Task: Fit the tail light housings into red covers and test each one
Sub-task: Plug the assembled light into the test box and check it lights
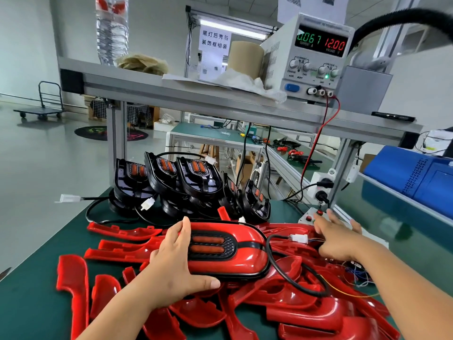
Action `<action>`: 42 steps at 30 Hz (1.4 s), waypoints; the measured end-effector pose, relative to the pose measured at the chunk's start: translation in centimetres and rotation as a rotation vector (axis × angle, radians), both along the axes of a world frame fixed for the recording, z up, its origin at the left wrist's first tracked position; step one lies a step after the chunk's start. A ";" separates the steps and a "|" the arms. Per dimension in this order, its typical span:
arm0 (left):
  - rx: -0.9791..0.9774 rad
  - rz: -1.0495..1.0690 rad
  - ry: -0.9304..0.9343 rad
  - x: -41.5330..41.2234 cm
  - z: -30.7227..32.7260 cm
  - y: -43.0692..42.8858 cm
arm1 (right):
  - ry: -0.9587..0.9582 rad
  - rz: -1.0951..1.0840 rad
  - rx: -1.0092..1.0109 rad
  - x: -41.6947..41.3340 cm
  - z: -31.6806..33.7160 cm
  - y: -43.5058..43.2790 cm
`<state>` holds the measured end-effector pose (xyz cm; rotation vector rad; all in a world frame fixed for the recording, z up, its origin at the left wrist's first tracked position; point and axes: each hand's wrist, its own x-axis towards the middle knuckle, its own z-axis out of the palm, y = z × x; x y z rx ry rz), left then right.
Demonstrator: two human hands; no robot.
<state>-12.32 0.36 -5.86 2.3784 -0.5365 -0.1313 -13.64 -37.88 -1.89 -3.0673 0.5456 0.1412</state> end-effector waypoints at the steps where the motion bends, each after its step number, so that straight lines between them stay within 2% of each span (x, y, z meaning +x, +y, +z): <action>1: 0.002 -0.001 -0.002 0.0 0.0 0.0 | 0.020 0.012 -0.015 0.2 0.1 0.1; 10: -0.003 0.003 -0.001 0.2 -0.3 0.0 | 0.153 0.067 -0.060 1.4 0.8 0.1; 32: 0.005 -0.014 -0.006 0.3 -0.4 0.1 | 0.156 0.078 -0.084 1.6 0.7 0.1; 39: 0.026 0.005 0.019 0.1 -0.2 0.0 | 0.135 0.101 -0.015 0.7 1.1 0.3; 42: 0.039 0.002 0.013 0.0 0.0 0.0 | 0.011 0.136 0.024 -0.4 2.5 0.8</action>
